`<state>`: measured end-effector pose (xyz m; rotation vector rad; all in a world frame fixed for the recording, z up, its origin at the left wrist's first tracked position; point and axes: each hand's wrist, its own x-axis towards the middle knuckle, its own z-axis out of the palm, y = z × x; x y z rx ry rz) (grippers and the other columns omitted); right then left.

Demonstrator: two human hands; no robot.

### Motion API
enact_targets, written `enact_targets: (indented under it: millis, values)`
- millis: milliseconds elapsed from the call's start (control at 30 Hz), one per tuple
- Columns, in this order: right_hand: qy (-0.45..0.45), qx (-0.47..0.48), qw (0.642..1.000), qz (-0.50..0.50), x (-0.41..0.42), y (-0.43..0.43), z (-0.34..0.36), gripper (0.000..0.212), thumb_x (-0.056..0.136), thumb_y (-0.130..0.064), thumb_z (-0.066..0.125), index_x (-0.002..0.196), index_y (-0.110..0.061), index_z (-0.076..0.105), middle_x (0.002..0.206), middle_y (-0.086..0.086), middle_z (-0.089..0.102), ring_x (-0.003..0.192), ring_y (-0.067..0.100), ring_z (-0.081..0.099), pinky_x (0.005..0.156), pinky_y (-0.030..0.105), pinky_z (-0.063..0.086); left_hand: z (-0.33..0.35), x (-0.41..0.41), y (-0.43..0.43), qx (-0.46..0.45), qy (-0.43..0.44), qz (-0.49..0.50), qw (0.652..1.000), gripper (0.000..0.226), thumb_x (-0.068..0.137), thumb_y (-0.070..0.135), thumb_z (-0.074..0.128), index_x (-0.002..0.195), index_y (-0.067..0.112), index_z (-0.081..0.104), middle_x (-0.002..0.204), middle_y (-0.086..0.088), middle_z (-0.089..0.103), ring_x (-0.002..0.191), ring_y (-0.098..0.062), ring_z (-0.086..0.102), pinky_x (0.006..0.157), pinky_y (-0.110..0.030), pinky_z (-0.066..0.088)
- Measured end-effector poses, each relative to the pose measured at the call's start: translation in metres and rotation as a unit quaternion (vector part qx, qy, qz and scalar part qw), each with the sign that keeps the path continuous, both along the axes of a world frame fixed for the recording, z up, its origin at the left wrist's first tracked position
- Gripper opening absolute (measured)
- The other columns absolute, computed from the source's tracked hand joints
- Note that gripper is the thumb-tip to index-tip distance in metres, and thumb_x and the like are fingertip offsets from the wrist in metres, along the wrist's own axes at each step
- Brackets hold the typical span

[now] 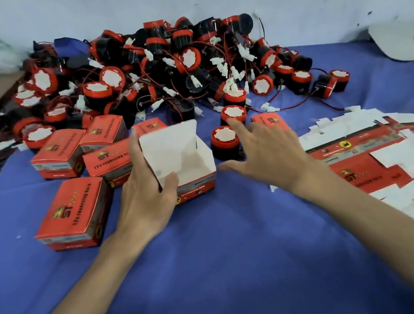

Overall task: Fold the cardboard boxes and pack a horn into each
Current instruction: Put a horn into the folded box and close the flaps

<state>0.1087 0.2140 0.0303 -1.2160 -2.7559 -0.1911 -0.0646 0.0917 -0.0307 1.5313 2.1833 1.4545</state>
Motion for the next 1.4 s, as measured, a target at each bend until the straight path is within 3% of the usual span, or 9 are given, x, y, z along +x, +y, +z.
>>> enact_targets:
  millis: [67,167,433,533,600,833,1167,1333,1400]
  values:
    - [0.031,-0.017,0.999,0.004,-0.015,0.011,-0.018,0.081,0.082,-0.068,0.048,0.146,-0.025,0.022,0.127,0.012,0.050,0.106,0.036,0.055,0.067,0.035,0.035,0.004,0.006,0.000,0.036,-0.017,-0.024,0.999,0.096,0.080,0.019,0.054,0.143,0.036,-0.015,0.126,0.001,0.053,0.105,-0.002,0.056,0.078,-0.010,0.042]
    - [0.102,-0.006,0.995,0.003,-0.025,0.025,-0.030,0.063,0.088,-0.056,0.052,0.138,-0.023,0.032,0.124,0.011,0.053,0.105,0.036,0.056,0.069,0.036,0.041,-0.001,0.008,0.003,0.142,0.052,-0.018,0.988,0.075,0.075,-0.003,0.057,0.133,-0.010,0.010,0.124,0.010,0.033,0.110,0.027,0.037,0.078,0.007,0.034]
    - [0.419,-0.021,0.887,0.192,0.011,-0.019,0.005,0.064,0.092,-0.043,0.050,0.136,0.000,0.037,0.121,0.008,0.045,0.100,0.010,0.043,0.083,0.012,0.035,0.006,0.010,0.001,0.041,0.036,-0.114,0.992,0.041,0.085,0.021,0.049,0.123,0.033,0.039,0.120,0.032,0.042,0.113,0.021,0.037,0.091,-0.002,0.029]
    - [0.330,0.011,0.893,0.307,0.011,-0.042,0.013,0.069,0.094,-0.043,0.042,0.143,0.003,0.025,0.123,0.021,0.046,0.104,0.019,0.046,0.081,0.028,0.051,0.004,0.021,-0.003,0.048,0.048,-0.155,0.986,0.039,0.090,0.029,0.046,0.129,0.033,0.042,0.122,0.022,0.049,0.114,0.004,0.048,0.090,-0.016,0.041]
    - [0.246,0.056,0.912,0.323,0.010,-0.049,0.011,0.068,0.092,-0.044,0.047,0.142,-0.001,0.030,0.124,0.021,0.053,0.103,0.031,0.057,0.055,0.045,0.054,0.006,0.026,-0.006,0.056,0.018,-0.186,0.981,0.043,0.091,0.034,0.048,0.133,0.037,0.041,0.127,0.020,0.049,0.118,0.006,0.047,0.095,-0.010,0.040]
    - [0.186,0.095,0.943,0.259,0.021,-0.048,0.007,0.059,0.088,-0.043,0.052,0.131,-0.003,0.054,0.114,0.013,0.064,0.098,0.030,0.064,0.045,0.041,0.054,0.018,0.031,-0.010,0.062,-0.136,-0.207,0.967,0.044,0.078,0.014,0.048,0.119,0.031,0.048,0.117,0.014,0.057,0.111,-0.002,0.052,0.092,-0.019,0.041]
    - [-0.071,0.051,0.969,0.231,0.025,-0.051,0.002,0.064,0.092,-0.048,0.000,0.150,-0.027,0.020,0.135,-0.009,0.049,0.125,0.015,0.041,0.093,0.033,0.032,0.013,0.045,-0.010,0.024,-0.104,-0.166,0.980,0.037,0.082,0.038,0.056,0.113,0.036,0.036,0.115,0.007,0.050,0.105,-0.010,0.053,0.089,-0.032,0.047]
    - [-0.009,-0.029,0.973,0.230,0.049,-0.044,0.035,0.061,0.088,-0.045,0.053,0.142,-0.020,0.041,0.121,0.005,0.053,0.108,0.026,0.051,0.086,0.042,0.048,0.014,0.045,-0.004,-0.012,-0.126,-0.197,0.972,0.047,0.084,0.032,0.065,0.112,0.043,0.029,0.107,0.010,0.056,0.098,0.001,0.058,0.082,-0.017,0.048]
    - [-0.066,0.014,0.991,0.119,0.067,-0.040,0.047,0.053,0.088,-0.045,0.054,0.137,-0.035,0.039,0.118,-0.003,0.048,0.106,0.024,0.052,0.080,0.041,0.050,0.014,0.045,-0.002,-0.021,-0.134,-0.186,0.973,0.052,0.084,0.032,0.071,0.108,0.048,0.028,0.102,0.020,0.052,0.093,0.007,0.056,0.075,-0.010,0.046]
